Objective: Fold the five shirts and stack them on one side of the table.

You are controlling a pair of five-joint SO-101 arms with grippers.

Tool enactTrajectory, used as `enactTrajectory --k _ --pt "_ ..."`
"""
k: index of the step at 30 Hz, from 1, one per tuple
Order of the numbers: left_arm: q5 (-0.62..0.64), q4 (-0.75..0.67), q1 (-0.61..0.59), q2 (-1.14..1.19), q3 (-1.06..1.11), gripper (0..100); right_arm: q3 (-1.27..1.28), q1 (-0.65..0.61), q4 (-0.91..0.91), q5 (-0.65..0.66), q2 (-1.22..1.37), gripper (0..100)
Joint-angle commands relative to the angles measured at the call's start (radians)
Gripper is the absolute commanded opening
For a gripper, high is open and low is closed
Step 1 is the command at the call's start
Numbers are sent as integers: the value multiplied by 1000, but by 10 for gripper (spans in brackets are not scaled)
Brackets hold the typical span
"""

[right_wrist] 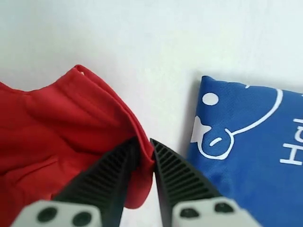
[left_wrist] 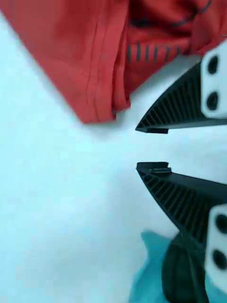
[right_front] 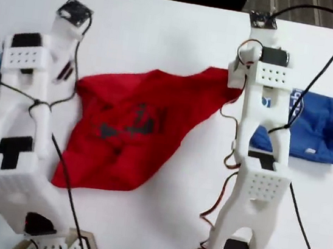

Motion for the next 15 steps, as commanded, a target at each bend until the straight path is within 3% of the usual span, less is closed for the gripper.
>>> enactTrajectory --k 1,7,15 --pt "3 97 107 18 -73 128 -44 13 -12 6 -10 20" --pt "-5 184 298 84 -73 128 -44 13 -12 6 -15 20" --pt "3 120 315 184 -74 128 -44 30 -13 6 -16 20"
